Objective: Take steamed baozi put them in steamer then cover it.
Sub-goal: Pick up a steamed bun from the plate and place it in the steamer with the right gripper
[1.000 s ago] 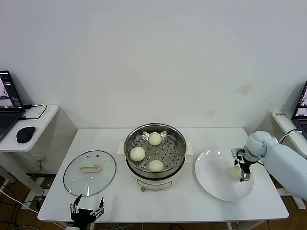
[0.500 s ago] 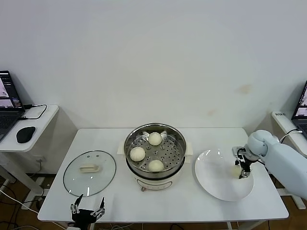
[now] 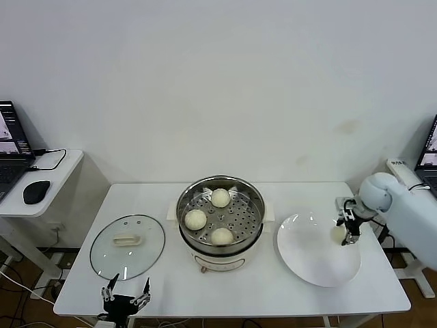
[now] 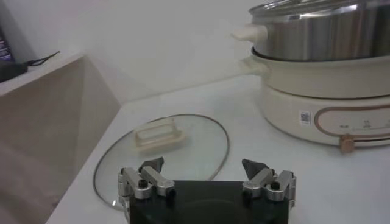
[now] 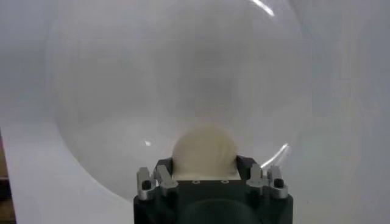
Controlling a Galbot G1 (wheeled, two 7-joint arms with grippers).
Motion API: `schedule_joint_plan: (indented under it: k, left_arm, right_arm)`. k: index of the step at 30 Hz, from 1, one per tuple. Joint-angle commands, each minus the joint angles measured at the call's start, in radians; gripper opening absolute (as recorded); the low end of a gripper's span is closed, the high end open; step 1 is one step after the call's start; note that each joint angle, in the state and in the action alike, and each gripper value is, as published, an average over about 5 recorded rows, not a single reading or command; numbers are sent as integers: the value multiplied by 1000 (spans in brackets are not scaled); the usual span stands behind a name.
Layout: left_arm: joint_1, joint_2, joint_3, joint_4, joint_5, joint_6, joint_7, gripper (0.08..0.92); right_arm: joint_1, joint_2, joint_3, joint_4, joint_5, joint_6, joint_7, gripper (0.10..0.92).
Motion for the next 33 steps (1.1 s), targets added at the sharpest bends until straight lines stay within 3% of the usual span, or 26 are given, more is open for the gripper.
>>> schedule_joint_plan:
  k: [1, 8, 16, 33]
  left_arm:
    - [-3, 6, -9, -16, 5, 7, 0, 823]
    - [-9, 5, -19, -23, 50, 0, -8, 823]
    - [-25, 4, -18, -38, 35, -6, -10, 823]
    - [-44, 0, -12, -61, -4, -2, -9, 823]
  right_arm:
    - [370, 21, -268, 129, 285, -88, -31, 636]
    - [578, 201, -430, 84, 484, -175, -32, 636]
    - [695, 382, -554, 23, 596, -227, -32, 644]
    - [634, 581, -631, -80, 618, -274, -6, 645]
